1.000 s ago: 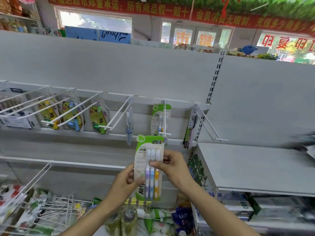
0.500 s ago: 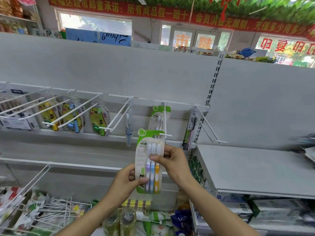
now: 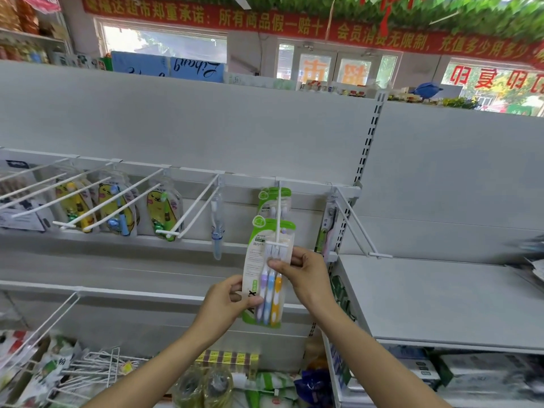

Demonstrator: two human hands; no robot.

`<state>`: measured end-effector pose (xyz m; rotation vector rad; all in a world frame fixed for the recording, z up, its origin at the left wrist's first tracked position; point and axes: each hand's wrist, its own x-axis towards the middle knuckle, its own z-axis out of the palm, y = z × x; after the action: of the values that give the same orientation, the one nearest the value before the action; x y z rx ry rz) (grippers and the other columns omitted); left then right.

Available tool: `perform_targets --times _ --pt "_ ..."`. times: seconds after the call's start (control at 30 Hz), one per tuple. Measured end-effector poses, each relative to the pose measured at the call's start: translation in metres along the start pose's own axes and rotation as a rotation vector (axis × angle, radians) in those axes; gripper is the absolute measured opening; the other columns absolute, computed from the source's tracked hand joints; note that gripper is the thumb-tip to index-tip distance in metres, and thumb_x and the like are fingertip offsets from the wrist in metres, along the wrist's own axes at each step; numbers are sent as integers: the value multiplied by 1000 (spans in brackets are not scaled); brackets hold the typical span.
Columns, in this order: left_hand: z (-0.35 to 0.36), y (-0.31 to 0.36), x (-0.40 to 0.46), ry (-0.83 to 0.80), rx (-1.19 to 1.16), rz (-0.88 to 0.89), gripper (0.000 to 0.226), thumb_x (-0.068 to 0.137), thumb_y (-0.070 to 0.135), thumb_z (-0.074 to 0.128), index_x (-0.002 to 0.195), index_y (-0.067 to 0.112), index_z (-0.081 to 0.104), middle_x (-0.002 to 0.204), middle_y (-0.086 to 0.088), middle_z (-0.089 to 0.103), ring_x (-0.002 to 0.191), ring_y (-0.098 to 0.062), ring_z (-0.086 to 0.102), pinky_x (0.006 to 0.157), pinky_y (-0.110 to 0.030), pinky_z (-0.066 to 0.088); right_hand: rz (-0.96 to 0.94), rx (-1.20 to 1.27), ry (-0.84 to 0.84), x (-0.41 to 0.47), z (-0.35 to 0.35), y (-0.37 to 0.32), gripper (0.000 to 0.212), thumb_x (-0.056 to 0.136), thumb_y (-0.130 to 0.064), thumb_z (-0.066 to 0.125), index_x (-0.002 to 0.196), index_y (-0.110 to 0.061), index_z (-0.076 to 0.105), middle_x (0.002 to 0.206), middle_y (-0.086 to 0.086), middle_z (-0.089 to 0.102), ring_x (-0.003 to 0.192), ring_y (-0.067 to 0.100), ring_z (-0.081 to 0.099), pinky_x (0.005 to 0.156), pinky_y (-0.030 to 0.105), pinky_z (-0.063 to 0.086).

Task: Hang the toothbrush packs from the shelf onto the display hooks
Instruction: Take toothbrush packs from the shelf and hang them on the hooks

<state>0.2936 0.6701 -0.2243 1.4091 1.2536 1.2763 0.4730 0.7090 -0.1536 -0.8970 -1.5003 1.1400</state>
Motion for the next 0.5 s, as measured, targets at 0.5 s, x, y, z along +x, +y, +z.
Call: perform_targets --times 0.5 --pt "7 -18 96 159 -5 -98 13 87 -2 67 87 10 71 76 -5 75 80 -28 71 74 -42 59 60 -177 118 106 -11 40 18 82 -12 79 99 -8 77 88 1 78 78 7 74 67 21 57"
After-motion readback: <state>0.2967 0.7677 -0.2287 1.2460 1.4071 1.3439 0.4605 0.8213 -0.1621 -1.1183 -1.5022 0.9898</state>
